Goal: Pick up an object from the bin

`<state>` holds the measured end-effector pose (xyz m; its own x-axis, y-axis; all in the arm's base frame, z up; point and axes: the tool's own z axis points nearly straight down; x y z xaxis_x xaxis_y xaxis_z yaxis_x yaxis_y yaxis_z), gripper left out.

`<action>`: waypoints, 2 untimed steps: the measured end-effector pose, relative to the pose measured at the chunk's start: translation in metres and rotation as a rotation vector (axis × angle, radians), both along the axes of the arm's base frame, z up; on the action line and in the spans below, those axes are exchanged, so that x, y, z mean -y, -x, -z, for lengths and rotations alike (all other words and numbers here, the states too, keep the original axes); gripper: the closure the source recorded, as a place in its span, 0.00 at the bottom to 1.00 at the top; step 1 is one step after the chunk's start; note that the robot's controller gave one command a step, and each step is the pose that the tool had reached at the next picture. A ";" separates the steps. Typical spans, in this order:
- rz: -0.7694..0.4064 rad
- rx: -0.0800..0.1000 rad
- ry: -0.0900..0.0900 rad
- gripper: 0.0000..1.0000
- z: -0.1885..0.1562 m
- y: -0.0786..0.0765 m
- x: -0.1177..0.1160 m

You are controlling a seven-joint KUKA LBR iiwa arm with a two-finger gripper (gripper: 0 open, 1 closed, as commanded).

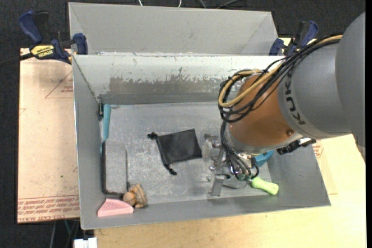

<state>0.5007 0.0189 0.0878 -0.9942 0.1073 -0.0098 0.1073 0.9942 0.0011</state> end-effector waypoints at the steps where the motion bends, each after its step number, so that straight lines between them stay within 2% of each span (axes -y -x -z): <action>1: -0.041 -0.007 -0.001 0.00 0.013 0.011 -0.023; 2: -0.049 -0.009 0.000 0.00 0.011 0.011 -0.039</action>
Offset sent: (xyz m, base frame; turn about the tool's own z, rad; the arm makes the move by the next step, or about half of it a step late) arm -0.0058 0.0563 0.0013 -0.0517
